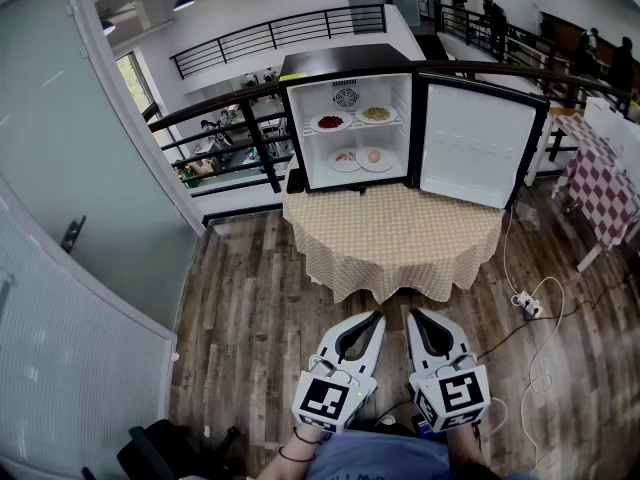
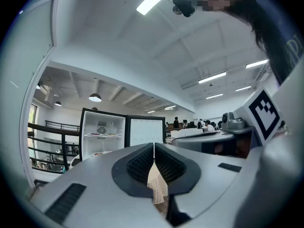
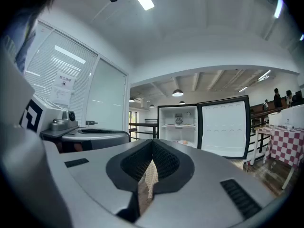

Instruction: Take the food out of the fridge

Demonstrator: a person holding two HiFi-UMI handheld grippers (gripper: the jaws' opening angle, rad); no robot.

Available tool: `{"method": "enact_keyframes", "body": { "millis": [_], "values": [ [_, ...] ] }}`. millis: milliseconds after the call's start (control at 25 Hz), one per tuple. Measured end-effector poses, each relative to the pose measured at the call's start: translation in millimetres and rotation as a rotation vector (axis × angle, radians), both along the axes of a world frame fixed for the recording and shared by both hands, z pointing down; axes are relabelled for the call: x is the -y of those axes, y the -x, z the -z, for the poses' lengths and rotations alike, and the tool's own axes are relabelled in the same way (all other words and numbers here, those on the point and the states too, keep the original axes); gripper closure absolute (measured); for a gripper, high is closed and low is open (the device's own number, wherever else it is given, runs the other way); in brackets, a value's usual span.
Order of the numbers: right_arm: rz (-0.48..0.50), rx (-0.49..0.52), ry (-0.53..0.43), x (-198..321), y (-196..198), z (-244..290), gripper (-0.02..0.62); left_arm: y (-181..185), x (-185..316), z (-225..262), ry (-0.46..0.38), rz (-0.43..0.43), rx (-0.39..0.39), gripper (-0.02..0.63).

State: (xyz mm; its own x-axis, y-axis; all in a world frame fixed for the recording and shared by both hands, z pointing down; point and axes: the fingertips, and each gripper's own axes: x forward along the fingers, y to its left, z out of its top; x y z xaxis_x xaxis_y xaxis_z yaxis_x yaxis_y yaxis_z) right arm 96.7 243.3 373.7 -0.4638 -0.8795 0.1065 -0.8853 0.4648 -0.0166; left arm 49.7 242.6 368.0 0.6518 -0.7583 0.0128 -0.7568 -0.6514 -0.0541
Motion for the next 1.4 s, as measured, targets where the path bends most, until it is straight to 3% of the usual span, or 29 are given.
{"method": "enact_keyframes", "body": {
  "millis": [680, 1040, 1400],
  "values": [
    [-0.008, 0.029, 0.033, 14.2, -2.3, -12.0, 0.58, 9.0, 13.0, -12.0, 0.053, 0.038, -0.029, 0.588],
    [-0.04, 0.016, 0.063, 66.9, -13.0, -25.5, 0.58, 8.7, 70.4, -26.1, 0.055, 0.007, 0.007, 0.588],
    [-0.025, 0.02, 0.103, 154.0, 21.9, -29.9, 0.58, 33.8, 162.5, -26.0, 0.064, -0.019, 0.045, 0.588]
  ]
}}
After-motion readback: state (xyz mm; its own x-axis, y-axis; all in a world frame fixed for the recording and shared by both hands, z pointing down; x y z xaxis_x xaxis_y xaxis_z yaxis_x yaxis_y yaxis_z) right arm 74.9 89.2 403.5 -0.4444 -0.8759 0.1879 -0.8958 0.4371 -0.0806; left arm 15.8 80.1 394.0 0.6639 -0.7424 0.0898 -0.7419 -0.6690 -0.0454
